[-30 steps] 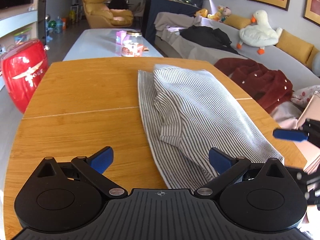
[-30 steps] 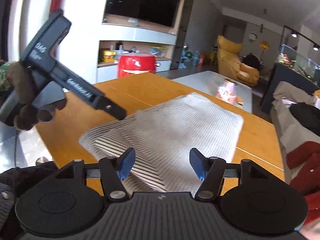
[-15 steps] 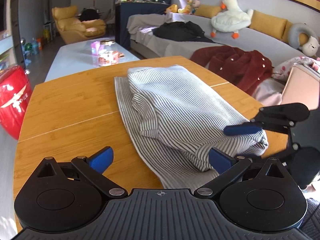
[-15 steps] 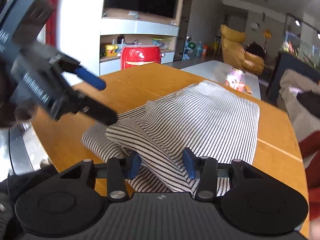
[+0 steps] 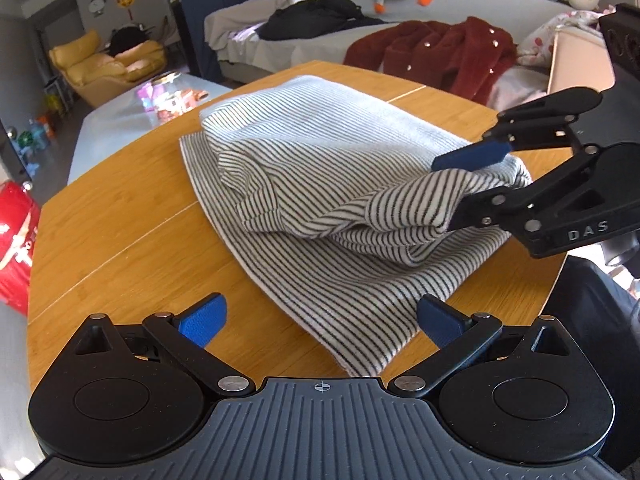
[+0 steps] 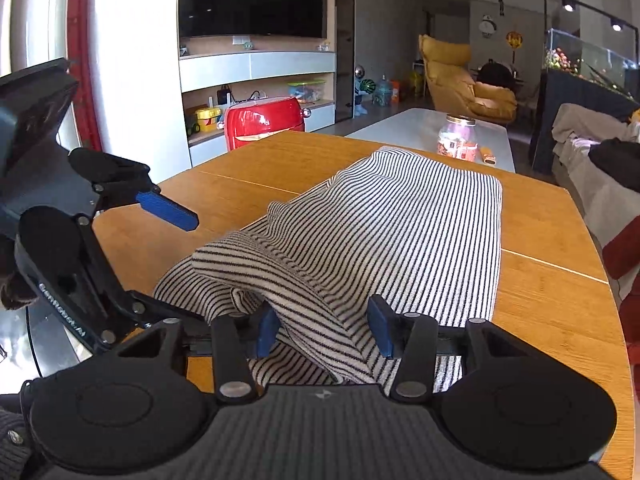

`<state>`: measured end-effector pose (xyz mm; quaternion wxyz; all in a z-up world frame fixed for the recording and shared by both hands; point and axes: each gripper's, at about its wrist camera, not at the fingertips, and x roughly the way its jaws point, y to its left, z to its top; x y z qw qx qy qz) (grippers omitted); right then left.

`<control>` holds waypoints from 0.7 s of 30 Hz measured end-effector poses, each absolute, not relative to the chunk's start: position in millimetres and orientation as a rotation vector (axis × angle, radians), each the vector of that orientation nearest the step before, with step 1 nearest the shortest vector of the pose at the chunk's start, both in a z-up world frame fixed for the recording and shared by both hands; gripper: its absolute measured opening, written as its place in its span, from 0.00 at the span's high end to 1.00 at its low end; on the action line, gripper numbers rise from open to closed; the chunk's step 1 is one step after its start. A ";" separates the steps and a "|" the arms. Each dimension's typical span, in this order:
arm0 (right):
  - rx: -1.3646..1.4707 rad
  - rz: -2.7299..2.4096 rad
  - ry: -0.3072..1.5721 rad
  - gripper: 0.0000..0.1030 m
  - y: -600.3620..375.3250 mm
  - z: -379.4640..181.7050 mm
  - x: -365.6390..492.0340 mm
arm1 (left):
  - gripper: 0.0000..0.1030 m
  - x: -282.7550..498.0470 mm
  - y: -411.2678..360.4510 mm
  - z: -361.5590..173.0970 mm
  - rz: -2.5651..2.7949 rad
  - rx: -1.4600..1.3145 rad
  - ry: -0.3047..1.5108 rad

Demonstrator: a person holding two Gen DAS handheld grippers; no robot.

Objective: Fold clothes

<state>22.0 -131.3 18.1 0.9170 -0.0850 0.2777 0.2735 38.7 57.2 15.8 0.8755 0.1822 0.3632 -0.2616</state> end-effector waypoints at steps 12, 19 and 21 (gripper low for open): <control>-0.510 0.533 0.445 0.20 -95.0 -0.5 -12.0 | 0.00 58.8 73.7 30.9 -0.443 0.234 0.750; -0.260 0.531 0.549 0.35 -113.2 8.1 17.0 | 0.00 55.4 79.5 38.7 -0.445 0.202 0.741; -0.174 0.534 0.578 0.37 -124.5 11.5 26.0 | 0.00 51.5 80.3 41.8 -0.455 0.202 0.732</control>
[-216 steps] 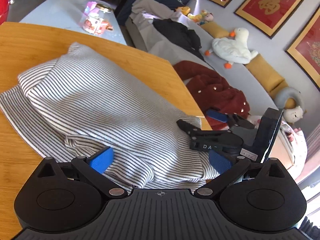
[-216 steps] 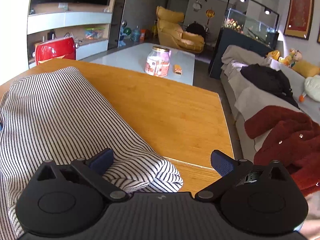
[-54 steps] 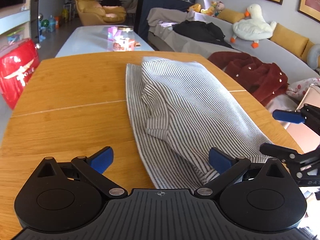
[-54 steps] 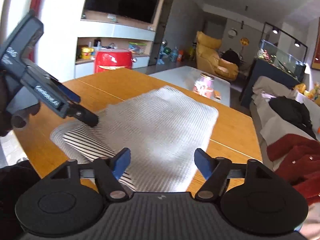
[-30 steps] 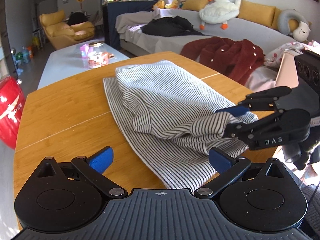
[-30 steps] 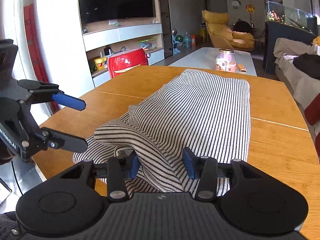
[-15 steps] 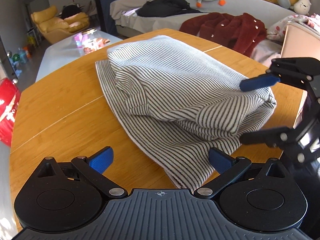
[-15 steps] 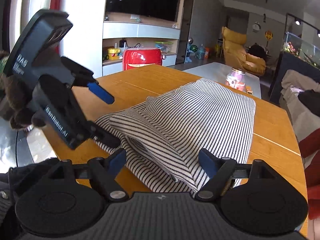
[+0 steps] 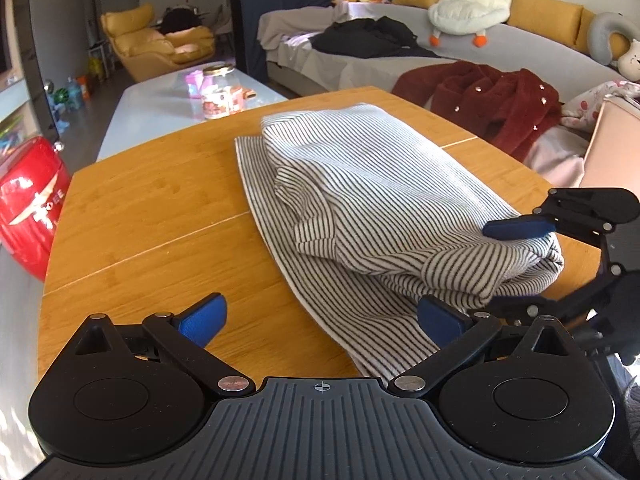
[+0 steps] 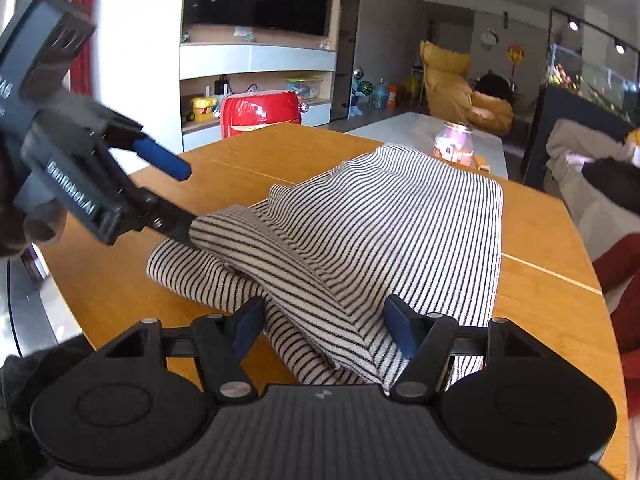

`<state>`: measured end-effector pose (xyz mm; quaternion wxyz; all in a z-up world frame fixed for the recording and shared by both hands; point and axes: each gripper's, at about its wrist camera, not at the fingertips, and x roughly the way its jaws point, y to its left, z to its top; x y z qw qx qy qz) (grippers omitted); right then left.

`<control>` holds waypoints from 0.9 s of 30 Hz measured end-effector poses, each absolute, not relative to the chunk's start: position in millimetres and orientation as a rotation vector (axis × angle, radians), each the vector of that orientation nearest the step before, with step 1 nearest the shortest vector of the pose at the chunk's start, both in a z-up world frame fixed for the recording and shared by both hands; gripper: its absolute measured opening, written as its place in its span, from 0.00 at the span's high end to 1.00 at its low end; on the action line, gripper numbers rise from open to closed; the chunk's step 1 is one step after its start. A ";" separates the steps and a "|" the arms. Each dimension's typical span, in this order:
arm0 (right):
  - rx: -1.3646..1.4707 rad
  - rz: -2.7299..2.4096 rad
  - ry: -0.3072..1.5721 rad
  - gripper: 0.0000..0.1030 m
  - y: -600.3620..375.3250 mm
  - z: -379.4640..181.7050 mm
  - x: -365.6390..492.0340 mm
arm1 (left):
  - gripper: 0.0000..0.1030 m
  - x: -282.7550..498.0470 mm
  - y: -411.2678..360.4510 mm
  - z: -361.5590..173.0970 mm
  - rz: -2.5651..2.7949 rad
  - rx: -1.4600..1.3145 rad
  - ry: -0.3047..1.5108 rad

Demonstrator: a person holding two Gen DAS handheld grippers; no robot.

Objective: Fold clothes

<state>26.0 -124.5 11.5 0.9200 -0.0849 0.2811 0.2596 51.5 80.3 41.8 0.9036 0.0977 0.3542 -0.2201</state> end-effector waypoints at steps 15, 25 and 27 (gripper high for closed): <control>0.119 0.578 0.673 0.40 -165.0 6.7 57.4 | 0.00 50.9 67.7 21.7 -0.526 0.269 0.778; -0.012 0.568 0.608 0.40 -153.0 6.4 43.5 | 0.00 78.1 60.3 20.3 -0.444 0.239 0.799; -0.073 0.550 0.592 0.37 -151.2 7.9 35.6 | 0.00 81.4 60.2 23.4 -0.426 0.228 0.792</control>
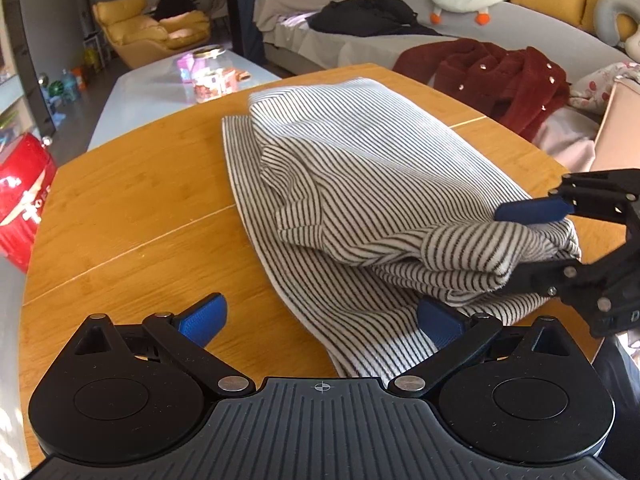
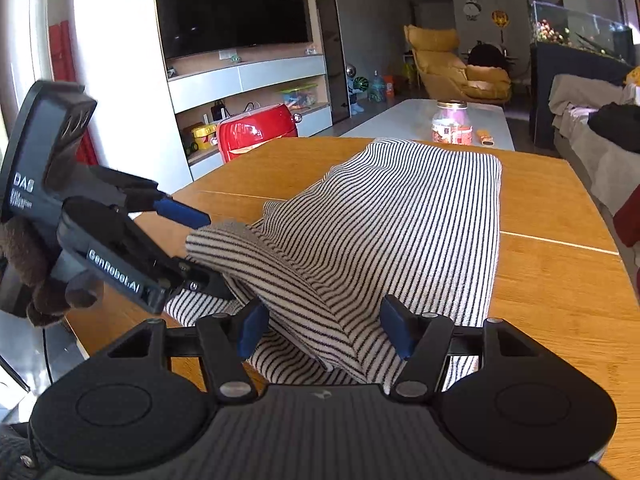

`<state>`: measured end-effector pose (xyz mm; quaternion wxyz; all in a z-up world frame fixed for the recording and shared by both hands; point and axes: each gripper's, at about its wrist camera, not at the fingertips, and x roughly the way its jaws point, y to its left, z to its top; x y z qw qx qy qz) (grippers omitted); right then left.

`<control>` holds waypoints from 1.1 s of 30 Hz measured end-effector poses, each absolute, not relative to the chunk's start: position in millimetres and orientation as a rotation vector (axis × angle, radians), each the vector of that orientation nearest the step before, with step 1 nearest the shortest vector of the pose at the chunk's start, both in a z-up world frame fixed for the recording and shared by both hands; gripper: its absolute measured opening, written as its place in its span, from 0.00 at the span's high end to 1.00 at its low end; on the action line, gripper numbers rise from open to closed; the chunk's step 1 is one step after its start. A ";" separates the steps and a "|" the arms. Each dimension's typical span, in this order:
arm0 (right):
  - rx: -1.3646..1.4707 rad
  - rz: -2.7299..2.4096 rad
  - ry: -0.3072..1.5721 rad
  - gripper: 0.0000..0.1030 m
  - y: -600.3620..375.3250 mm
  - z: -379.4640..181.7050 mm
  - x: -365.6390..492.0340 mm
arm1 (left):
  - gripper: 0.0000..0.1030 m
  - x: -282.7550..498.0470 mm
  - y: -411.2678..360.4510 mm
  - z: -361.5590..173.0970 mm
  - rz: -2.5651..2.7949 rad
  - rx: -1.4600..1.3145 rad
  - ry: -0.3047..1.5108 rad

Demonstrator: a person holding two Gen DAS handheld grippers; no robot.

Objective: Fold clothes

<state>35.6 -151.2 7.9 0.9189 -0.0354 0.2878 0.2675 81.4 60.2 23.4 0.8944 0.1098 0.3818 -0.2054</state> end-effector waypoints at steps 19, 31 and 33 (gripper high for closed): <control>-0.644 0.550 0.422 0.13 -95.9 2.2 -10.6 | 0.00 95.6 69.2 36.8 -0.410 0.095 0.744; -0.272 0.576 0.659 0.54 -110.4 26.5 55.6 | 0.00 65.3 91.1 45.0 -0.456 0.089 0.692; -0.161 0.584 0.703 0.54 -122.4 29.0 67.3 | 0.00 53.5 95.8 45.7 -0.490 0.111 0.676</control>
